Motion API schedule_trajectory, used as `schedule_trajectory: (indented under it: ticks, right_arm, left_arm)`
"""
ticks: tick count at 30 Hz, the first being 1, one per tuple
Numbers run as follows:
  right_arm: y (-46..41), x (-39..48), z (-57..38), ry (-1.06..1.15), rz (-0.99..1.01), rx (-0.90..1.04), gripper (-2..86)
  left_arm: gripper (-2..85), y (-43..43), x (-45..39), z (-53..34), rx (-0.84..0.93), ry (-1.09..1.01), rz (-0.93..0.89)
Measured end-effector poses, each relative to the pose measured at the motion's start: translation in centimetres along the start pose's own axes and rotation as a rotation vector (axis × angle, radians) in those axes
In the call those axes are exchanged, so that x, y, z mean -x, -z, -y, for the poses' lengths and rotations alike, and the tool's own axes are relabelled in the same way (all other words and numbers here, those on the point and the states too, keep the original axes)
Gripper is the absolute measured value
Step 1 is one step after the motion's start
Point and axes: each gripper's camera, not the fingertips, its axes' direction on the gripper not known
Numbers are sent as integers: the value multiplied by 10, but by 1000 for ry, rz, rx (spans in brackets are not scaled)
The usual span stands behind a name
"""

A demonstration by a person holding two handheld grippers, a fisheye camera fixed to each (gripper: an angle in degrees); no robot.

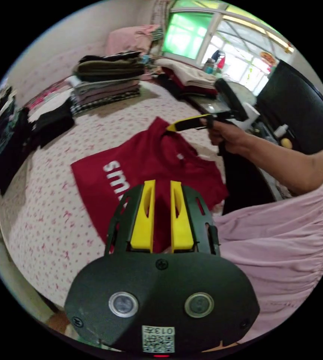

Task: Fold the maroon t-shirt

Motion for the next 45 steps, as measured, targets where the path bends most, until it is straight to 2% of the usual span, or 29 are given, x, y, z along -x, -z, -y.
schedule_trajectory:
  ticks: [2, 5, 7, 8, 11, 15, 21, 27, 30, 33, 37, 41, 45]
  right_arm:
    - [-3, 3, 0, 15, 10, 31, 30]
    - [21, 11, -11, 41, -124, -17, 22]
    - [28, 2, -23, 15, -135, -4, 23]
    - [25, -2, -25, 5, -132, 19, 24]
    - [15, -20, -37, -16, -87, 103, 32]
    - [75, -8, -62, 3, -112, -4, 65]
    - [91, 38, -124, 42, 10, 78, 83]
    - [47, 53, -149, 69, -118, 206, 43]
    - [54, 33, -156, 2, -50, 187, 42]
    - [71, 14, -165, -69, 40, 130, 70]
    - [92, -7, -164, -157, 79, 1, 137]
    - [73, -26, -150, -206, 149, 8, 163]
    - [52, -39, -140, -257, 138, 50, 169]
  left_arm:
    - [63, 0, 16, -7, 16, 81, 111]
    - [48, 3, 19, -13, -2, 109, 211]
    - [49, -9, 19, -14, 31, 108, 247]
    - [51, -23, 20, -13, 87, 103, 228]
    - [54, -34, 18, -11, 103, 115, 224]
    - [57, -15, 12, -10, 73, 139, 265]
    - [62, -4, 8, -23, 87, 211, 361]
    - [68, -22, 13, -11, 148, 213, 346]
    - [69, -21, 19, -6, 166, 185, 329]
    - [80, -8, 34, -5, 149, 209, 256]
    - [120, 28, 81, -16, 14, 358, 162]
    - [146, 33, 128, -21, -48, 429, 49]
    - [158, 18, 154, -12, -5, 428, -59]
